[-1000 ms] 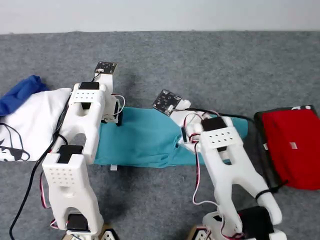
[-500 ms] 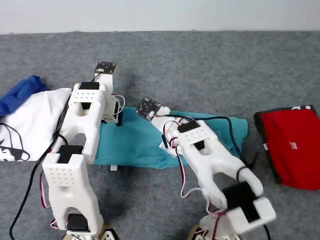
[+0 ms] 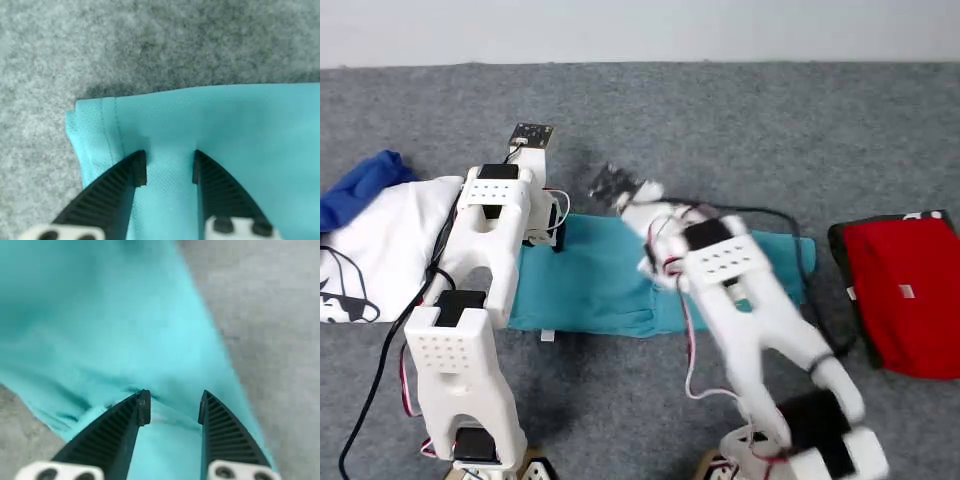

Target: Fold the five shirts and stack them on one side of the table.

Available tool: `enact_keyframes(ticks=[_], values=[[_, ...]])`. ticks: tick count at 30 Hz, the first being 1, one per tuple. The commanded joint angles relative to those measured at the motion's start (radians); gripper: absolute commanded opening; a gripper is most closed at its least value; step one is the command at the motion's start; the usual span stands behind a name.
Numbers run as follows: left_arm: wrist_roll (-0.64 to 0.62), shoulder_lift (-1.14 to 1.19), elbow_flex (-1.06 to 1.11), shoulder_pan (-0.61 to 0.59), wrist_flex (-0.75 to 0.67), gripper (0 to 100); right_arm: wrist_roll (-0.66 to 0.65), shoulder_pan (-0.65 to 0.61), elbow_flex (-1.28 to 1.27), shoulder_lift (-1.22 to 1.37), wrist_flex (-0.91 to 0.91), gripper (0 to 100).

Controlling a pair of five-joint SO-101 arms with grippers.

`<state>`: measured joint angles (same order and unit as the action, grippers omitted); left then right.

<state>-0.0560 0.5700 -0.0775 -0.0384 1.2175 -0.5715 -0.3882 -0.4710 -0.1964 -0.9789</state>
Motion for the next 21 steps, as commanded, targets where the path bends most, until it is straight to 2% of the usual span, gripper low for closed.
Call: enact_keyframes(ticks=[1,7,13,21], values=[[-0.005,0.005,-0.018,0.003,-0.005,16,0.011,0.131,0.048,-0.087,-0.059,16.9],[-0.005,0.005,-0.018,0.003,-0.005,16,0.012,0.295,-0.068,-0.018,0.039,16.9],[-0.005,0.005,-0.018,0.003,-0.005,16,0.009,0.311,-0.135,0.17,0.242,16.9],[-0.005,0.005,-0.018,0.003,-0.005,16,0.006,0.312,-0.135,0.302,0.294,16.9]])
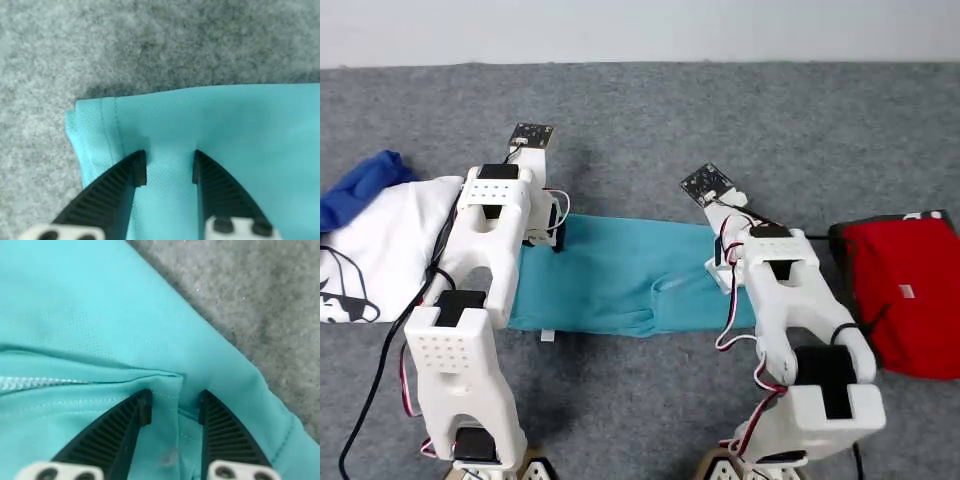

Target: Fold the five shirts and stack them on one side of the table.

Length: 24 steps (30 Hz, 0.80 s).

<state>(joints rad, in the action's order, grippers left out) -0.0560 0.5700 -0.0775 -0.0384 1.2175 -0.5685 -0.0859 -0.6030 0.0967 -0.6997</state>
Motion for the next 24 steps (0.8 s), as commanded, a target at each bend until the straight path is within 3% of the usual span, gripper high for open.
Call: enact_keyframes(ticks=[1,7,13,16,24], values=[[-0.005,0.005,-0.018,0.003,-0.005,16,0.003,0.01,-0.003,0.008,0.015,16.9],[-0.014,-0.026,-0.059,-0.031,0.018,16,0.006,0.01,-0.002,-0.116,-0.07,16.9],[-0.094,-0.078,-0.265,-0.143,0.287,16,0.006,0.01,-0.003,-0.441,-0.254,16.9],[-0.094,-0.02,-0.3,-0.161,0.396,16,0.006,0.008,-0.009,-0.564,-0.318,16.9],[-0.074,0.239,-0.507,-0.226,0.485,16,0.005,0.008,-0.009,-0.628,-0.397,16.9]])
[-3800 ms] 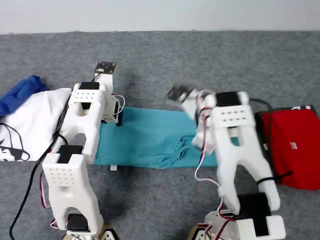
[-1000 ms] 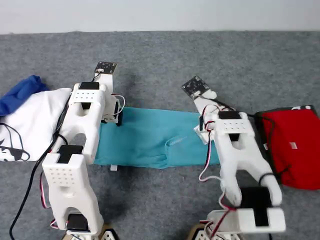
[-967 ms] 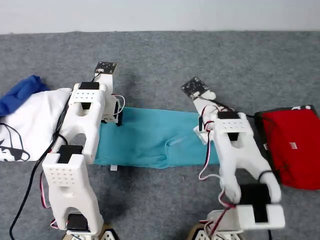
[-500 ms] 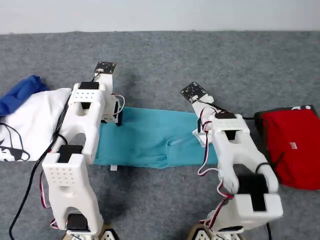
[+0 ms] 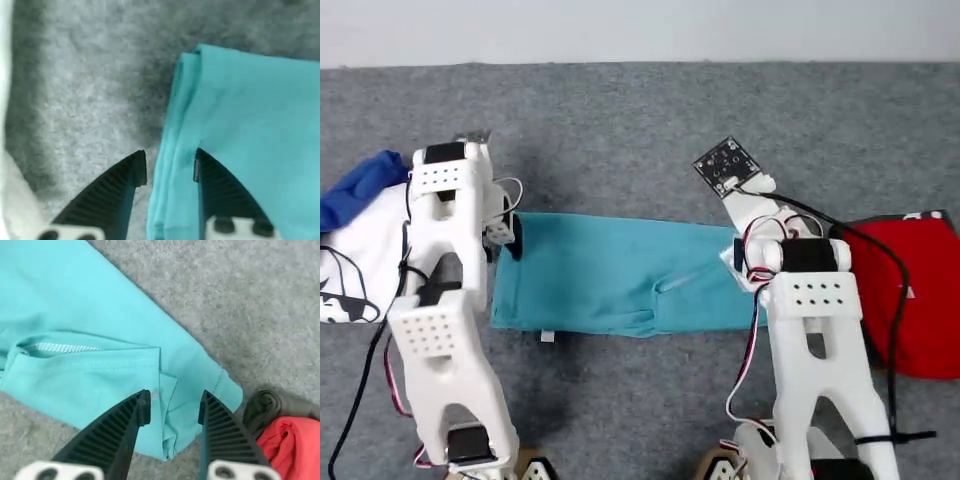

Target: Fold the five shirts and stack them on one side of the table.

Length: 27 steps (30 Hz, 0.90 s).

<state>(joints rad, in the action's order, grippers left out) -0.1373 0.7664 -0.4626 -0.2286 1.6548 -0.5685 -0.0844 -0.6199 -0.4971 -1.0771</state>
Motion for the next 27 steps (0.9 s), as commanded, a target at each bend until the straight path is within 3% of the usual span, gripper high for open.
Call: enact_keyframes(ticks=[1,5,10,24,27], values=[[0.006,0.078,-0.177,-0.051,0.074,16,0.006,0.007,0.008,-0.035,-0.021,16.9],[0.005,0.176,-0.285,-0.091,0.1,16,0.008,0.005,0.008,-0.035,-0.019,16.9],[0.046,0.255,-0.286,-0.049,0.1,16,0.008,0.007,0.008,-0.035,-0.019,16.9],[0.052,0.235,-0.194,0.005,0.101,16,0.008,0.008,0.009,-0.044,-0.064,16.9],[0.054,0.235,-0.193,0.008,0.1,11,0.008,0.008,0.008,-0.044,-0.085,16.9]])
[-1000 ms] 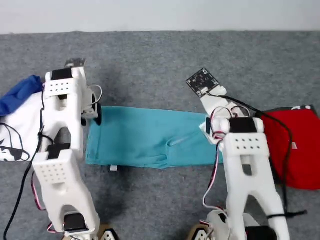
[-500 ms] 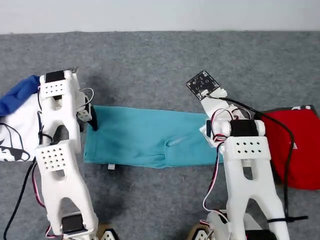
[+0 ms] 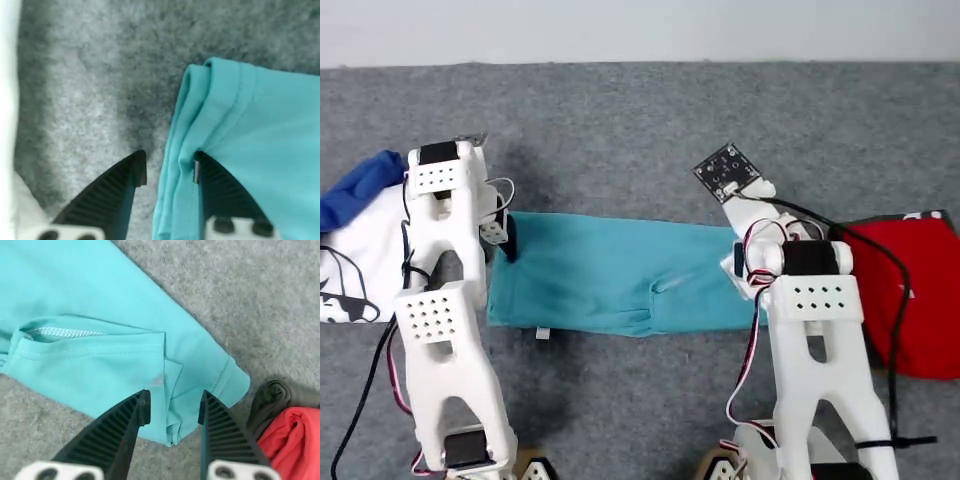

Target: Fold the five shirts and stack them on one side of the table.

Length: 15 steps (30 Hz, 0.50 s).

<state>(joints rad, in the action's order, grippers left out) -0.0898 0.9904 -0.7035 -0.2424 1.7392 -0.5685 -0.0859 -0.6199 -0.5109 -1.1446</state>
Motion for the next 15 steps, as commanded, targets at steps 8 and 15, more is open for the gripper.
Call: enact_keyframes(ticks=[8,15], values=[[0.011,0.04,0.053,0.061,0.017,1,0.008,0.01,0.008,-0.031,-0.024,16.9],[0.008,0.0,0.053,0.064,0.017,1,0.009,0.01,0.008,-0.031,-0.024,16.9]])
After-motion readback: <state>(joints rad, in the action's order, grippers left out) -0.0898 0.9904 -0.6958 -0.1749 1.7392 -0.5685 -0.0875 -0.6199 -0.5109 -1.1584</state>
